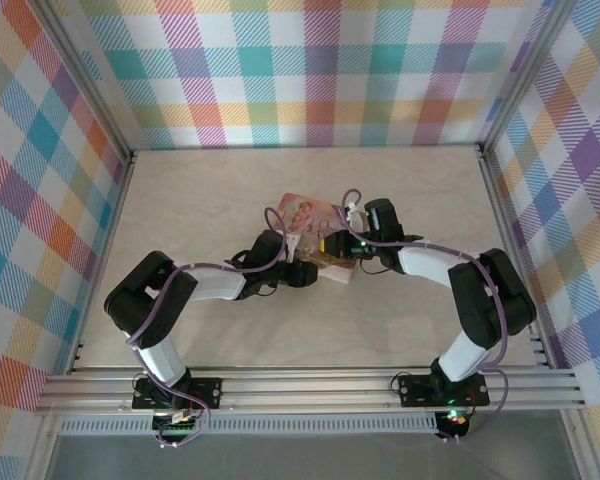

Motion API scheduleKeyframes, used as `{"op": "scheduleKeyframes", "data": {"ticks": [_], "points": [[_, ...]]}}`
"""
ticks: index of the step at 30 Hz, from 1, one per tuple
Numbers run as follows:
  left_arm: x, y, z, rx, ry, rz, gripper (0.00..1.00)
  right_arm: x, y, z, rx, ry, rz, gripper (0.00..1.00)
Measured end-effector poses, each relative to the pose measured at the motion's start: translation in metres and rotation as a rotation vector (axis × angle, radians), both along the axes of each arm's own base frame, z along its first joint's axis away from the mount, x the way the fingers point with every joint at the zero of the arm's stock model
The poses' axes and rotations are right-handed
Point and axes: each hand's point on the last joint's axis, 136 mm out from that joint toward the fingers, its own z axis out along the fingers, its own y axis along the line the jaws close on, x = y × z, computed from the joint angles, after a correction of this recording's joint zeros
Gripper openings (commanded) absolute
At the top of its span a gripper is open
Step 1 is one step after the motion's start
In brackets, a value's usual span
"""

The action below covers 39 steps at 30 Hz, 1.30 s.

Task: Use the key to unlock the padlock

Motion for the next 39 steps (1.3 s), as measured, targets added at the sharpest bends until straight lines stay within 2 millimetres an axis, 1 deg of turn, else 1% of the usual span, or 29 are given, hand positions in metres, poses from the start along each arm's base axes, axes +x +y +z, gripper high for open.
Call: {"op": "scheduleKeyframes", "data": {"ticks": [12, 20, 34, 39], "points": [[0.0024, -0.0010, -0.0029, 0.014, 0.018, 0.039, 0.40, 0.0000, 0.0002, 0.0001, 0.000, -0.001, 0.000, 0.00], [0.0024, -0.0036, -0.0069, 0.012, 0.047, 0.061, 0.40, 0.0000, 0.0002, 0.0001, 0.000, -0.001, 0.000, 0.00], [0.0039, -0.0026, -0.0085, -0.003, 0.083, 0.113, 0.30, -0.0009, -0.0010, 0.0016, 0.002, -0.017, -0.001, 0.00], [0.0038, -0.0028, -0.0074, -0.014, 0.100, 0.130, 0.29, -0.0017, -0.0038, 0.0064, -0.017, -0.054, 0.005, 0.00]]}}
